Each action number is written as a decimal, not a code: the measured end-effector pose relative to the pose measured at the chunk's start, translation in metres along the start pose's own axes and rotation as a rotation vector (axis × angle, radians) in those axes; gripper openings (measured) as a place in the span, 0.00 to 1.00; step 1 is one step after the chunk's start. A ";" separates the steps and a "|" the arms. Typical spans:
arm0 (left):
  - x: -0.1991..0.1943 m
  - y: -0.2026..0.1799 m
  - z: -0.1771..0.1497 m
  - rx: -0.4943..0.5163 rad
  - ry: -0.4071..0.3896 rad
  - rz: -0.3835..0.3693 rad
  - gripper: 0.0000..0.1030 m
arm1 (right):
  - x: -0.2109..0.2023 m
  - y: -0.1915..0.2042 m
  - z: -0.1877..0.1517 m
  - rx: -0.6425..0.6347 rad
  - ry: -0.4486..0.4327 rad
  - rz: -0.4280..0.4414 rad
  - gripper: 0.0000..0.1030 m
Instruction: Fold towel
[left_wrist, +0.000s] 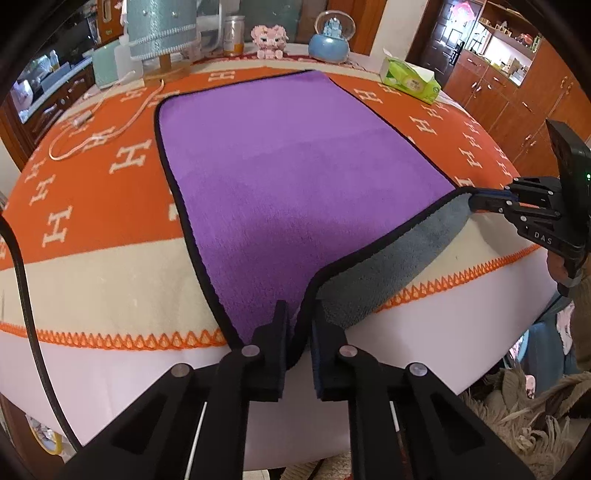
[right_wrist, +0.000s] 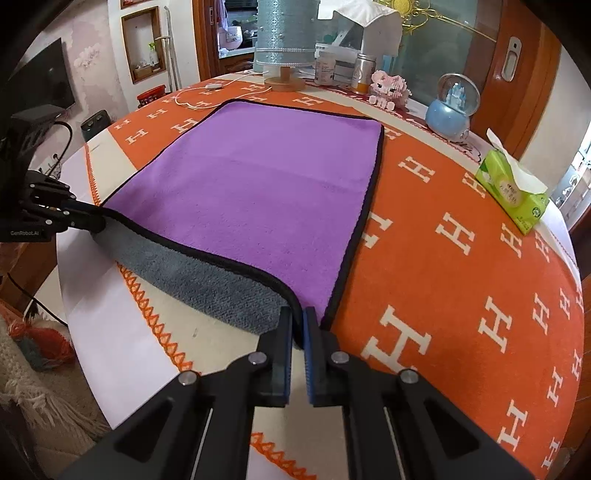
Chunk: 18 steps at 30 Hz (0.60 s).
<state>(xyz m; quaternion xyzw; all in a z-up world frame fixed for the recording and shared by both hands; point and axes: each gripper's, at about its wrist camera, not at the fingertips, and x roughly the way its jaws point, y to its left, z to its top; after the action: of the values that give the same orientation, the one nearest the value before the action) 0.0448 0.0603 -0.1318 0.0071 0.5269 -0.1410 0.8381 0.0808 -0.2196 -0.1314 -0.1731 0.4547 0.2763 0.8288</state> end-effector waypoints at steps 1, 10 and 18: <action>-0.002 0.001 0.001 -0.005 -0.007 0.006 0.07 | 0.000 0.000 0.001 0.003 -0.003 -0.006 0.05; -0.019 0.018 0.043 -0.036 -0.093 0.091 0.06 | -0.012 -0.004 0.035 0.060 -0.079 -0.101 0.05; -0.027 0.047 0.119 -0.041 -0.196 0.206 0.06 | 0.006 -0.027 0.116 0.152 -0.143 -0.227 0.05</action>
<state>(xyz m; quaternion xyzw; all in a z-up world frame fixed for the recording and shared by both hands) 0.1504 0.0927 -0.0609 0.0303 0.4418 -0.0437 0.8956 0.1764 -0.1766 -0.0746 -0.1399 0.3918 0.1572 0.8957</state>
